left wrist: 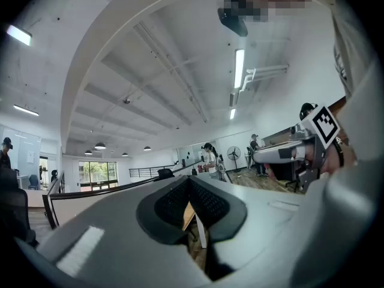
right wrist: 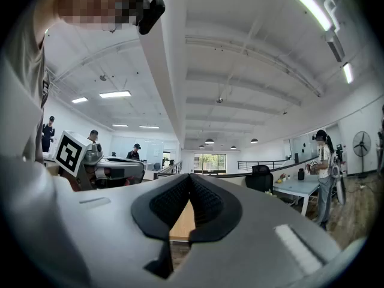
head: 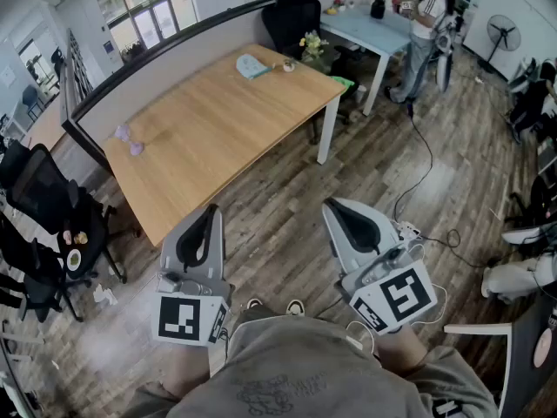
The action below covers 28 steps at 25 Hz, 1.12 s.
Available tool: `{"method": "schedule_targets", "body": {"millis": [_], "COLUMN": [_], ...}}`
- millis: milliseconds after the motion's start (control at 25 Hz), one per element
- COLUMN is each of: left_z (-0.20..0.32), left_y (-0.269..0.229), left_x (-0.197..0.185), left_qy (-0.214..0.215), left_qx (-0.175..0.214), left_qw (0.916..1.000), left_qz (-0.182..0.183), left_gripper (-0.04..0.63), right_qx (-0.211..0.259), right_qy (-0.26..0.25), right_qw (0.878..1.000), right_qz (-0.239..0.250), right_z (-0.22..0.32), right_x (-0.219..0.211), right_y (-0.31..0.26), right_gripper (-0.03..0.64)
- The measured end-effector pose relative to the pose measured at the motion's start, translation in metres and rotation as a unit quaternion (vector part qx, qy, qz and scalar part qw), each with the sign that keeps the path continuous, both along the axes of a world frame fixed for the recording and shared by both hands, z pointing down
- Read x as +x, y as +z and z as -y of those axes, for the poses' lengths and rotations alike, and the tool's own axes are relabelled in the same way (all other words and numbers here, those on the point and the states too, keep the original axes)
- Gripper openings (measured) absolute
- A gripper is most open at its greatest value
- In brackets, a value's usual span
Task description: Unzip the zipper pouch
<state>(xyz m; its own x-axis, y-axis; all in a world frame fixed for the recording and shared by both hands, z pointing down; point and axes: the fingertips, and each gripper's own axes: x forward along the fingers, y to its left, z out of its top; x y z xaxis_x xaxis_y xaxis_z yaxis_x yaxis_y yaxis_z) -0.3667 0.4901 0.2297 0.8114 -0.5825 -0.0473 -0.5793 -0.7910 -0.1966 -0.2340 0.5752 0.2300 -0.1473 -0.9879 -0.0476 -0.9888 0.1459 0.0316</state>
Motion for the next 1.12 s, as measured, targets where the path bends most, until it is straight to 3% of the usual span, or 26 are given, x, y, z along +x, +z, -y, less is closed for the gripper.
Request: {"method": "schedule_targets", "body": {"millis": [240, 680, 800, 840, 920, 960, 1120], "left_z": [0.001, 0.004, 0.010, 0.013, 0.017, 0.019, 0.031], "left_y": [0.003, 0.008, 0.010, 0.011, 0.012, 0.010, -0.003], "left_x": [0.000, 0.013, 0.015, 0.017, 0.023, 0.025, 0.028], "left_qy": [0.001, 0.008, -0.008, -0.012, -0.007, -0.003, -0.001], "left_qx": [-0.001, -0.007, -0.008, -0.007, -0.008, -0.009, -0.009], "left_qw": [1.0000, 0.9999, 0.9999, 0.9999, 0.9998, 0.9999, 0.9996], "left_qz": [0.003, 0.007, 0.005, 0.008, 0.017, 0.012, -0.025], "left_gripper": [-0.002, -0.002, -0.002, 0.008, 0.169, 0.218, 0.216], "right_qx": [0.012, 0.005, 0.029, 0.039, 0.044, 0.041, 0.024], "right_qy": [0.009, 0.027, 0.036, 0.041, 0.053, 0.057, 0.058], "right_qw": [1.000, 1.000, 0.999, 0.998, 0.997, 0.997, 0.998], "right_qz": [0.024, 0.015, 0.020, 0.024, 0.028, 0.026, 0.017], "right_z": [-0.002, -0.001, -0.003, -0.003, 0.000, 0.003, 0.018], "right_x": [0.006, 0.021, 0.028, 0.032, 0.040, 0.045, 0.053], "right_y": [0.000, 0.007, 0.003, 0.001, -0.003, -0.003, 0.003], "right_gripper": [0.011, 0.011, 0.016, 0.083, 0.195, 0.202, 0.202]}}
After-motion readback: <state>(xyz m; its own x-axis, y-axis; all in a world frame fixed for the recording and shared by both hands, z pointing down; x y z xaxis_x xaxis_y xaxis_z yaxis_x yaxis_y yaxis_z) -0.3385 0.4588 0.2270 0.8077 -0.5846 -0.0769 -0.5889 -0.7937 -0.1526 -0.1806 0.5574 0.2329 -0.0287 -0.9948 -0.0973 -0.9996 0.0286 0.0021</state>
